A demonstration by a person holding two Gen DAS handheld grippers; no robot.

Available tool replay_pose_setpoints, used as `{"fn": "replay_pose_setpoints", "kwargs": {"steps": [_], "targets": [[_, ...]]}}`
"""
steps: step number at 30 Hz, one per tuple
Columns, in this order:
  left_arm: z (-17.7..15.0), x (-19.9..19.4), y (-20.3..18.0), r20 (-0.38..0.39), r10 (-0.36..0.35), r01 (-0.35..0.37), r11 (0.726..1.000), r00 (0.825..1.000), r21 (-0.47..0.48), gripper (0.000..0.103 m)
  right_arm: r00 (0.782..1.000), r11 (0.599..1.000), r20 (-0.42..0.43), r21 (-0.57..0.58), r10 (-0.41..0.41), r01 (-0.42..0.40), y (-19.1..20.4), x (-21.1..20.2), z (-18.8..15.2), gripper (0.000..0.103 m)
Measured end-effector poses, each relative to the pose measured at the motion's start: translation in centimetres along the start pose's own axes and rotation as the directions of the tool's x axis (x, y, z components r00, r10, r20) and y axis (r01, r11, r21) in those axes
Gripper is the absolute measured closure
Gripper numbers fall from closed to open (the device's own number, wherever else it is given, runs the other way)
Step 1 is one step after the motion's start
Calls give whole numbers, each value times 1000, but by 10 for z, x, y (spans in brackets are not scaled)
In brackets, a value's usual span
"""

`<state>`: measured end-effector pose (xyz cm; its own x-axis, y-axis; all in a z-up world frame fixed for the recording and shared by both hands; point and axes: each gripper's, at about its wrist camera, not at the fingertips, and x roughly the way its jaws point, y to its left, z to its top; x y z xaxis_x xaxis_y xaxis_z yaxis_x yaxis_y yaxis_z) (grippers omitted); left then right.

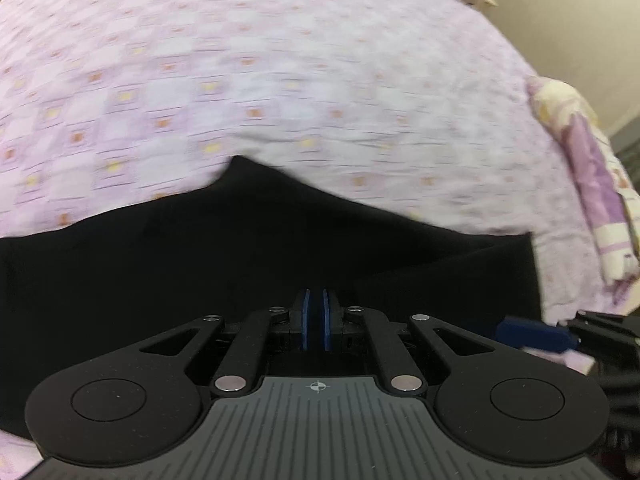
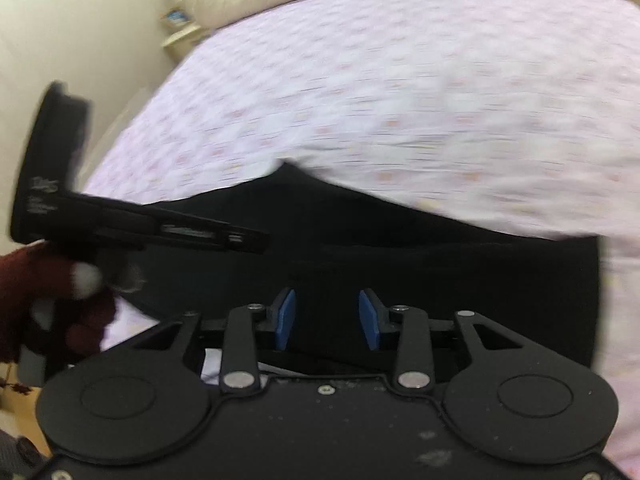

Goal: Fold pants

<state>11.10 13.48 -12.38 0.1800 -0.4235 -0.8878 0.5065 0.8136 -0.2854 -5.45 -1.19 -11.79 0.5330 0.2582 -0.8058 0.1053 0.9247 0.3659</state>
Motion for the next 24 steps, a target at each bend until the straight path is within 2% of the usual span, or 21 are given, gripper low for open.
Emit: {"fn": "replay_pose_setpoints", "kwargs": {"steps": [2, 5, 8, 9, 11, 16, 20, 24], "targets": [[-2, 9, -16, -20, -27, 27, 999, 999, 30, 96, 997, 995, 10, 61, -80, 79, -23, -13, -7, 65], [-9, 26, -38, -61, -34, 40, 994, 998, 99, 96, 978, 966, -16, 158, -206, 206, -62, -22, -14, 68], [-20, 45, -55, -118, -11, 30, 986, 993, 164, 96, 958, 940, -31, 184, -285, 286, -95, -24, -13, 77], [-23, 53, -58, -140, 21, 6, 983, 990, 185, 97, 954, 935, -36, 189, -298, 299, -103, -23, -12, 77], [-26, 62, -59, -136, 48, -20, 979, 989, 203, 97, 953, 931, -32, 207, -300, 300, -115, -23, -7, 77], [-22, 61, -55, -144, 47, -26, 989, 988, 146, 97, 962, 942, -63, 196, -266, 273, -136, -1, 15, 78], [-23, 55, -55, -127, 59, -43, 991, 990, 128, 97, 946, 934, -161, 179, -282, 309, -157, 33, 23, 80], [-29, 37, -50, -77, 91, -86, 995, 993, 59, 97, 945, 939, -163, 151, -285, 309, -156, 36, 29, 78]]}}
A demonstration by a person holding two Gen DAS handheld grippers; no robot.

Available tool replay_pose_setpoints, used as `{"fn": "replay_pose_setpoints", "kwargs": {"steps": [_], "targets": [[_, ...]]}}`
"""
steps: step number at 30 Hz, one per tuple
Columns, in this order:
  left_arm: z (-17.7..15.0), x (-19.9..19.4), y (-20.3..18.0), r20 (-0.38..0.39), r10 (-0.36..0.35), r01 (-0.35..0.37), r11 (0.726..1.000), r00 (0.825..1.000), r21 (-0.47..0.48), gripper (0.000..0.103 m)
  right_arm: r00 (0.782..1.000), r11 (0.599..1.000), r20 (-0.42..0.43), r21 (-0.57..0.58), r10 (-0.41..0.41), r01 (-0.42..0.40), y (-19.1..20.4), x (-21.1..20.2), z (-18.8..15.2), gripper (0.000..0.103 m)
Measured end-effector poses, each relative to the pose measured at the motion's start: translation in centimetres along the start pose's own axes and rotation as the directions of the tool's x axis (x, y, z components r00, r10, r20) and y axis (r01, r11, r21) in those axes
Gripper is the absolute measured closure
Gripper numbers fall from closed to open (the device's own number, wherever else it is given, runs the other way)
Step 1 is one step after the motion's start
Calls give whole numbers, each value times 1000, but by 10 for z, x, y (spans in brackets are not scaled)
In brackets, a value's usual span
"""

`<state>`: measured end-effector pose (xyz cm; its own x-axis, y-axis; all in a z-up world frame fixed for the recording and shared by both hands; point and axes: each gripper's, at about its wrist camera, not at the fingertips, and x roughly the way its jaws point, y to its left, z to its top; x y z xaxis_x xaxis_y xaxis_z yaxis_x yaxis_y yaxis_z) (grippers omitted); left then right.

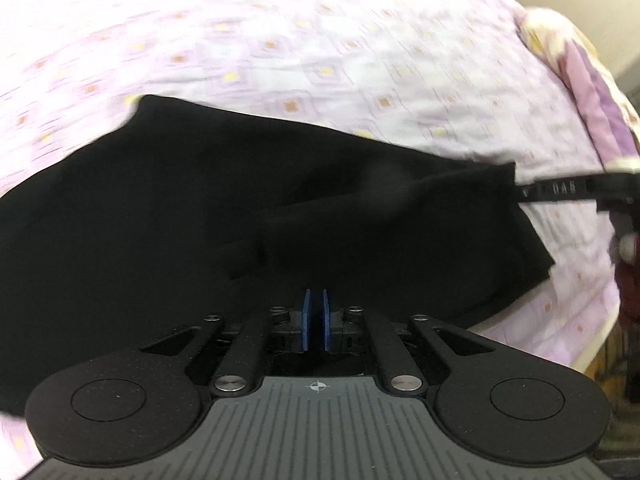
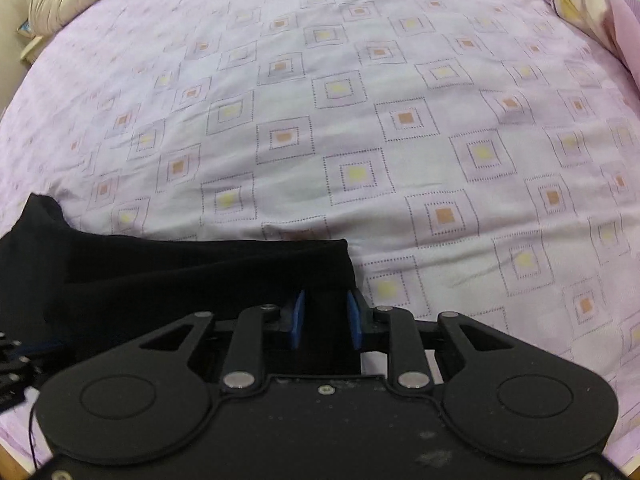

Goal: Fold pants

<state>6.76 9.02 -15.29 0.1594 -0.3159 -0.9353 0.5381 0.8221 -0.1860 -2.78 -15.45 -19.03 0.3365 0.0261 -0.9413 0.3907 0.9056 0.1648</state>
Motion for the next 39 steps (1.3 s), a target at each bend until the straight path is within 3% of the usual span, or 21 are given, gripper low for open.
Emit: {"fn": "replay_pose_setpoints", "kwargs": {"steps": [5, 7, 9, 10, 12, 18, 22, 27, 36, 39], "targets": [[-20, -32, 30, 71, 48, -36, 986, 996, -161, 91, 997, 1000, 75, -29, -6, 8, 7, -21, -5, 76], [-29, -44, 43, 90, 84, -63, 974, 992, -215, 90, 992, 998, 125, -52, 29, -23, 13, -38, -11, 75], [-36, -55, 57, 103, 121, -90, 960, 987, -265, 80, 983, 993, 150, -82, 102, -90, 26, -51, -17, 75], [-40, -60, 64, 107, 130, -94, 953, 986, -289, 67, 979, 987, 150, -101, 141, -126, 35, -54, -19, 75], [-47, -68, 80, 116, 128, -82, 938, 985, -337, 54, 965, 968, 133, -144, 225, -206, 53, -57, -23, 74], [-53, -85, 111, 155, 188, -110, 905, 970, -410, 48, 924, 884, 31, -306, 381, -354, 123, -51, -34, 77], [-49, -93, 132, 178, 184, -97, 906, 967, -411, 45, 920, 857, -3, -363, 391, -365, 167, -44, -39, 80], [-39, -90, 157, 165, 164, -93, 925, 973, -369, 37, 935, 875, 0, -352, 355, -333, 212, -28, -23, 80], [-44, -86, 205, 131, 122, -72, 941, 984, -331, 28, 970, 925, 27, -309, 240, -220, 284, 35, 59, 80], [-48, -88, 219, 137, 107, -58, 945, 985, -322, 25, 983, 933, -4, -312, 185, -177, 293, 55, 72, 83]]}}
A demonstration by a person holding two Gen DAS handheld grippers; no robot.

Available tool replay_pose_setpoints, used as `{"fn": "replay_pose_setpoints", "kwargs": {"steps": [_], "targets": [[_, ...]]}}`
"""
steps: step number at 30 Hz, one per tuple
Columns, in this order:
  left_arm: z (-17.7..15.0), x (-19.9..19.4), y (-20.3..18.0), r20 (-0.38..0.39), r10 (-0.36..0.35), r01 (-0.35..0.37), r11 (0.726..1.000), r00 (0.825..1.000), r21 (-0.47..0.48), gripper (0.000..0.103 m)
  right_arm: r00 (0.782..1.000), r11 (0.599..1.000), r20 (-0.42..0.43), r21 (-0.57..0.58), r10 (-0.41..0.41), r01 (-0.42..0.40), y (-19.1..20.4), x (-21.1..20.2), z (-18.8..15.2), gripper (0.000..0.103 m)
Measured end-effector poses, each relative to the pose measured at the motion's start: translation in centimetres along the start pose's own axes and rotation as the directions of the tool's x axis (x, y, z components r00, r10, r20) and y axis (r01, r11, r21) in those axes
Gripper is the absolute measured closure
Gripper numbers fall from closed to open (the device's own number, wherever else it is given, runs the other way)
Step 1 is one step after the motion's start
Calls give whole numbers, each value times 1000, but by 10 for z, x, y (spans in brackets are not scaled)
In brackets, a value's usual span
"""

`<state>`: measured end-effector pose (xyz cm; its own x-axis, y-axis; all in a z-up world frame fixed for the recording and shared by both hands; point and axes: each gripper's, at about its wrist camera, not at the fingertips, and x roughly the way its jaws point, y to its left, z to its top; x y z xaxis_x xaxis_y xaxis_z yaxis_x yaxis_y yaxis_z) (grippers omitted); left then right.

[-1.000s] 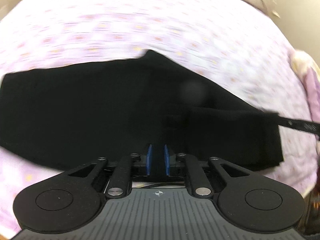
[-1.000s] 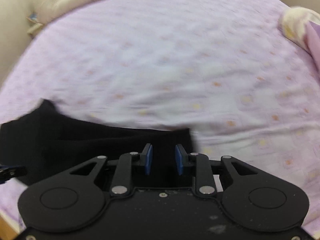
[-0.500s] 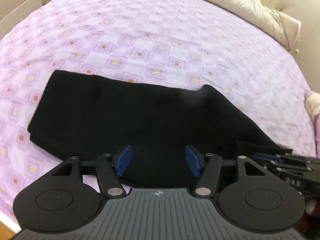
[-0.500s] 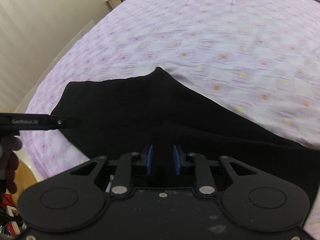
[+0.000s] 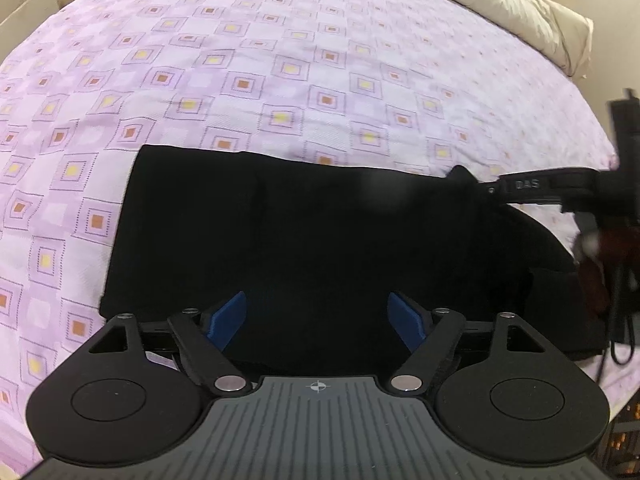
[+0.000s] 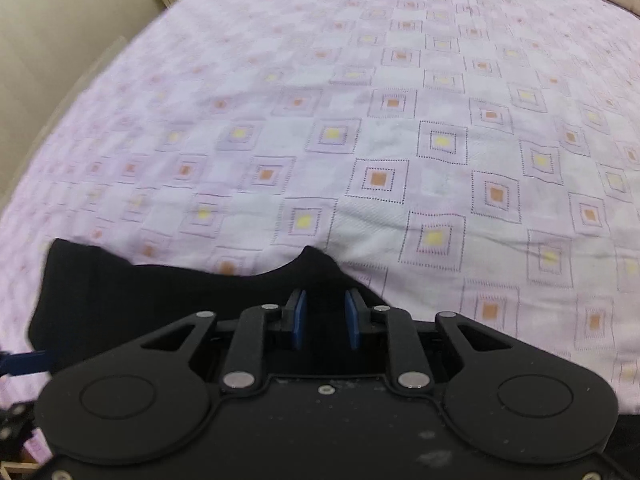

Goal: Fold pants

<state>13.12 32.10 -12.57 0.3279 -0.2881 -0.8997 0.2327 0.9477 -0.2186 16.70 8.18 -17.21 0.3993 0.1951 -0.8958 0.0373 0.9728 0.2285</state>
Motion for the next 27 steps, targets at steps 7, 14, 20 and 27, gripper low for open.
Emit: {"fn": "replay_pose_setpoints", "kwargs": {"steps": [7, 14, 20, 27], "targets": [[-1, -2, 29, -8, -10, 10, 999, 1000, -31, 21, 999, 998, 6, -12, -54, 54, 5, 13, 4, 86], [-4, 9, 39, -89, 1, -7, 997, 996, -74, 20, 996, 996, 9, -20, -87, 87, 15, 12, -1, 87], [-8, 24, 27, -159, 72, -71, 997, 985, 13, 17, 995, 998, 72, -10, -66, 67, 18, -15, -4, 80], [-11, 33, 15, -181, 105, -93, 993, 978, 74, 6, 999, 1000, 51, -9, -14, 14, 30, -41, -52, 80]]}}
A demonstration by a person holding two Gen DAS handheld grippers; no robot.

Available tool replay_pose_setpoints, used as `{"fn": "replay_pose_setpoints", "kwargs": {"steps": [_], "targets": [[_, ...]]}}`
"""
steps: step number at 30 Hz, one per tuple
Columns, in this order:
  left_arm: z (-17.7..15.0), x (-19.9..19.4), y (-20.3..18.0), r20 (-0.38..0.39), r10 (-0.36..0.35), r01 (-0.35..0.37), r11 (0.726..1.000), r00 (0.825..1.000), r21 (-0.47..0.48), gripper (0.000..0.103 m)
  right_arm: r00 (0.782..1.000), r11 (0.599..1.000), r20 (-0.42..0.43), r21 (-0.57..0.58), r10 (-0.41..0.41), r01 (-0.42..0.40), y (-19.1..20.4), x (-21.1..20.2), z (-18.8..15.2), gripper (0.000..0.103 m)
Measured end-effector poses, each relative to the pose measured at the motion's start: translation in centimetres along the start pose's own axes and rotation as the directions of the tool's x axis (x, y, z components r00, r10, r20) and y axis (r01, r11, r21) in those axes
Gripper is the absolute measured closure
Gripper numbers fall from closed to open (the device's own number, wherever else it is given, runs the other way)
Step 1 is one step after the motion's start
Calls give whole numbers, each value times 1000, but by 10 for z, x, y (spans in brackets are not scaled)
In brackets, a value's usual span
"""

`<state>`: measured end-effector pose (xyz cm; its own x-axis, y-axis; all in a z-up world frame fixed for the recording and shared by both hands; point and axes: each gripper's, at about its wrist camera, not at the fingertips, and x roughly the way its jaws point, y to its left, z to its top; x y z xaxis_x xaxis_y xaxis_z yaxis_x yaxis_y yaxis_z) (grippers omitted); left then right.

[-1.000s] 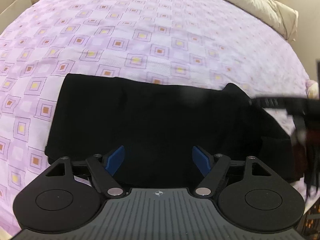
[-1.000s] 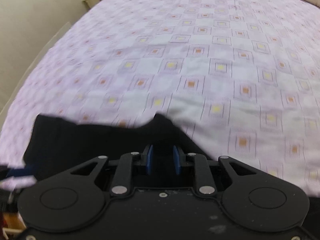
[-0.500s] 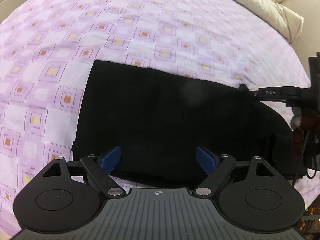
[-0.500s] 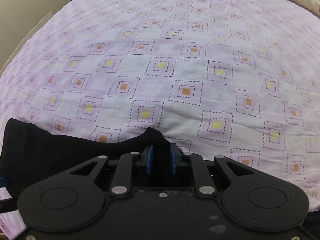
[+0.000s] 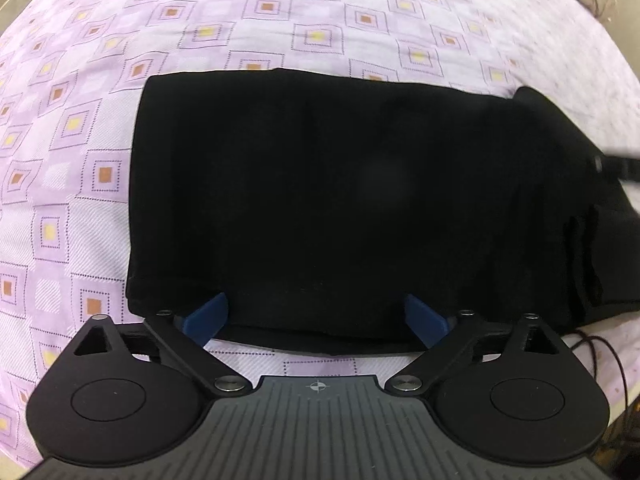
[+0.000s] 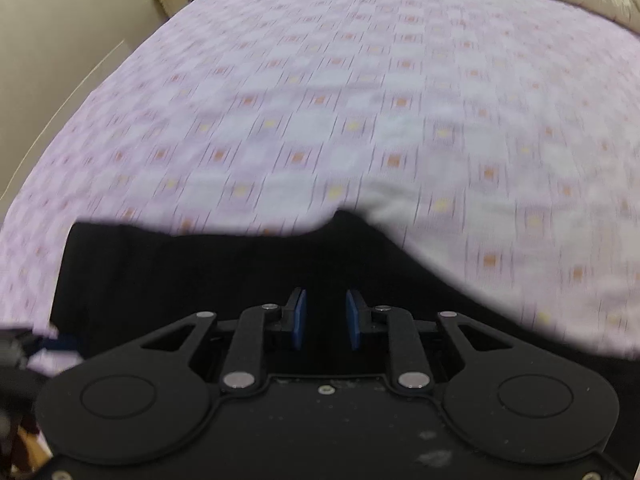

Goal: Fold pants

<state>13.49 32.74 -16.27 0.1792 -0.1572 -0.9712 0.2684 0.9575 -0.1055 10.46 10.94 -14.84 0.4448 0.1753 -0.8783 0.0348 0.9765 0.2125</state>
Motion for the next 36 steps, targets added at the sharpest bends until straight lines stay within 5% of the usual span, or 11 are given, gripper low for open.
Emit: {"fn": "replay_pose_setpoints", "kwargs": {"steps": [7, 14, 20, 24, 29, 36], "targets": [[-2, 3, -2, -6, 2, -2, 1000, 1000, 26, 1, 992, 1000, -124, 10, -19, 20, 7, 10, -65, 79], [-3, 11, -16, 0, 24, -24, 999, 1000, 45, 1, 994, 997, -91, -59, -64, 59, 21, 9, -78, 76], [-11, 10, -28, 22, 57, -59, 997, 998, 57, 1, 998, 997, 4, 58, -55, 55, 8, -26, -87, 76], [-13, 6, -28, 33, 40, -42, 997, 999, 67, 1, 990, 983, 64, 142, -124, 114, -8, -46, -102, 76], [-32, -17, -16, 141, -9, 2, 998, 990, 55, 24, 988, 960, 12, 238, -152, 145, -33, -34, -103, 76], [-58, -48, 29, 276, -75, 103, 991, 958, -89, 26, 986, 965, -64, 204, -156, 166, -31, -1, -94, 72]]}}
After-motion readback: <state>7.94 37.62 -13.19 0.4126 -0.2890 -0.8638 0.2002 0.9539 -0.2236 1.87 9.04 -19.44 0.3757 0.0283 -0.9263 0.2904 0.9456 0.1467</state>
